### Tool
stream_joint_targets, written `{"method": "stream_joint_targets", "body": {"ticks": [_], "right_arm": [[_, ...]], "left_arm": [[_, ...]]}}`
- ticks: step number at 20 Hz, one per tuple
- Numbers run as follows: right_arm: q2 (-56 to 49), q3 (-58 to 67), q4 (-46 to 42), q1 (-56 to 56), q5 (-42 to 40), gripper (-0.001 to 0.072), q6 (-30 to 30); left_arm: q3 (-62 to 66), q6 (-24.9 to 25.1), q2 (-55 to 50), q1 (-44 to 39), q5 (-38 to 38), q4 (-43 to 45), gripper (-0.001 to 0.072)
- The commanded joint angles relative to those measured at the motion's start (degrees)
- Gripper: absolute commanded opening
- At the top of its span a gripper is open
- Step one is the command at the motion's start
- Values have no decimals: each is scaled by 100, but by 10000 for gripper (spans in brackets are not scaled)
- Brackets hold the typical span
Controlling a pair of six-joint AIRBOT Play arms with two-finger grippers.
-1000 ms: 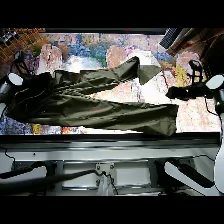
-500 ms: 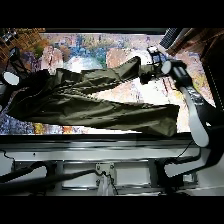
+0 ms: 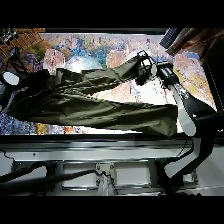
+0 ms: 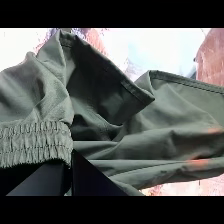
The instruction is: Fold the clothes and pants, and hang the long-sleeved shirts on hangers.
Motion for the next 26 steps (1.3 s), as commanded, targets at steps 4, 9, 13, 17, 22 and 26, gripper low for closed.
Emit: {"method": "stream_joint_targets", "body": {"ticks": [4,9,13,17,22,26], "right_arm": [[-278,17,-157,-9,-22,464,31],[-348,20,-131,-308,-66,214,295],[-293,20,-111,-603,7,15,350],[260,20,-114,-732,354,14,297],[1631,13,-227,-999,1187,14,313],[2855,-13,-227,-1438,2162,13,352]], "left_arm": [[4,9,2,2,17,0,9],[4,9,2,2,17,-2,8],[4,11,17,7,11,0,8],[7,111,354,31,7,0,8],[4,267,1576,262,-11,24,8],[4,264,2693,595,-103,229,8]]}}
